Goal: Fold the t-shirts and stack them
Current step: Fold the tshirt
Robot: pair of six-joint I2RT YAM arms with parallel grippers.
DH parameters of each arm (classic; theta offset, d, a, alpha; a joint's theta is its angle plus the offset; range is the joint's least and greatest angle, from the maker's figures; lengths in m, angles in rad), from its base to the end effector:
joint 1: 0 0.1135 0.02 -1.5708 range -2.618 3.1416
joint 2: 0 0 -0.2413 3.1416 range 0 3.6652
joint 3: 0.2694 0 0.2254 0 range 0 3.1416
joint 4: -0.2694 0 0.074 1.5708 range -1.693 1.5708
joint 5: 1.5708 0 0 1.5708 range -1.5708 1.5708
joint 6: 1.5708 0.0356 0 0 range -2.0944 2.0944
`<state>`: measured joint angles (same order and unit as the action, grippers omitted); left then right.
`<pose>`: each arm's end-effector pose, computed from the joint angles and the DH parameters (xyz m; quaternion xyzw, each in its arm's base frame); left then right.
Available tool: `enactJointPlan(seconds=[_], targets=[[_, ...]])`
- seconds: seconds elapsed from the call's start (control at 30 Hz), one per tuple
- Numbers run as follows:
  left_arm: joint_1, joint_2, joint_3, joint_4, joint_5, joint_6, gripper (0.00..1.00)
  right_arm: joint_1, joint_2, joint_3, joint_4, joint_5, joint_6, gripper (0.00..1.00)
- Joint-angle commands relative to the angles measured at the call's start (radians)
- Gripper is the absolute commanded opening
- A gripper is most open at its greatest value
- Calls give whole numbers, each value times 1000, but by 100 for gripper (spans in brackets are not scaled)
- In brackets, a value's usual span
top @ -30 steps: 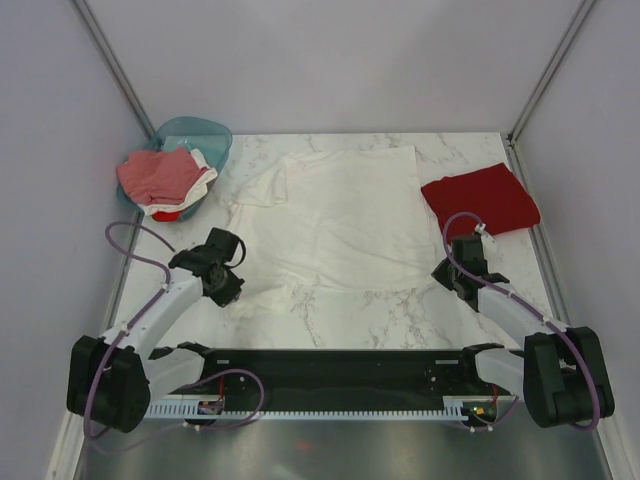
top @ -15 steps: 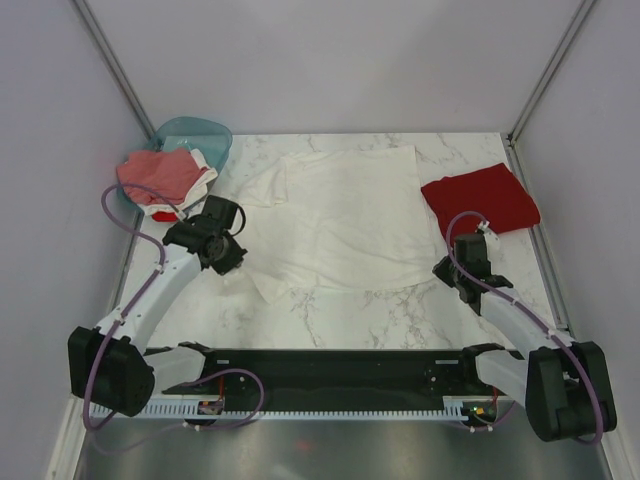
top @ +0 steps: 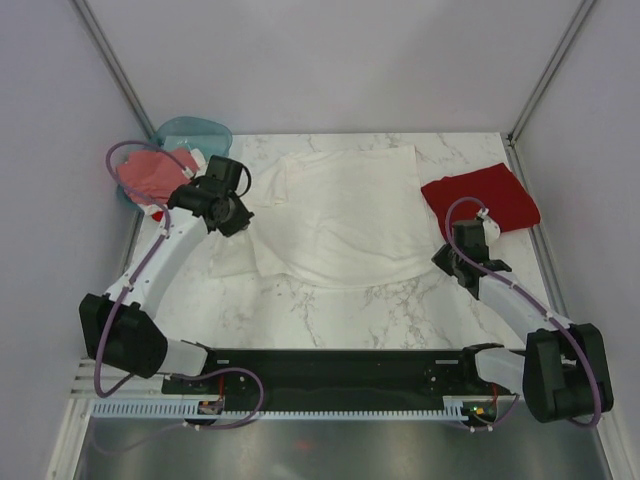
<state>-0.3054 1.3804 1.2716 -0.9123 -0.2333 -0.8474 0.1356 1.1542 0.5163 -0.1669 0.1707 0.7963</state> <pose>0.2443 -0.0684 0.2939 -0.2863 0.9126 -0.0530 0.2871 0.2072 0.0222 0.1744 0.3299 0.8639 0.0966 0.3682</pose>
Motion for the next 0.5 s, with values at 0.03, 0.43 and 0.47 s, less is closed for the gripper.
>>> enactJointPlan(seconds=[0.03, 0.43, 0.47], targets=[[2, 55, 118, -2, -29, 53, 2, 2, 74, 94, -3, 29, 44, 0], [23, 309, 365, -5, -44, 54, 2, 2, 282, 263, 1, 23, 93, 0], [34, 324, 376, -7, -37, 53, 2, 2, 294, 284, 3, 23, 98, 0]])
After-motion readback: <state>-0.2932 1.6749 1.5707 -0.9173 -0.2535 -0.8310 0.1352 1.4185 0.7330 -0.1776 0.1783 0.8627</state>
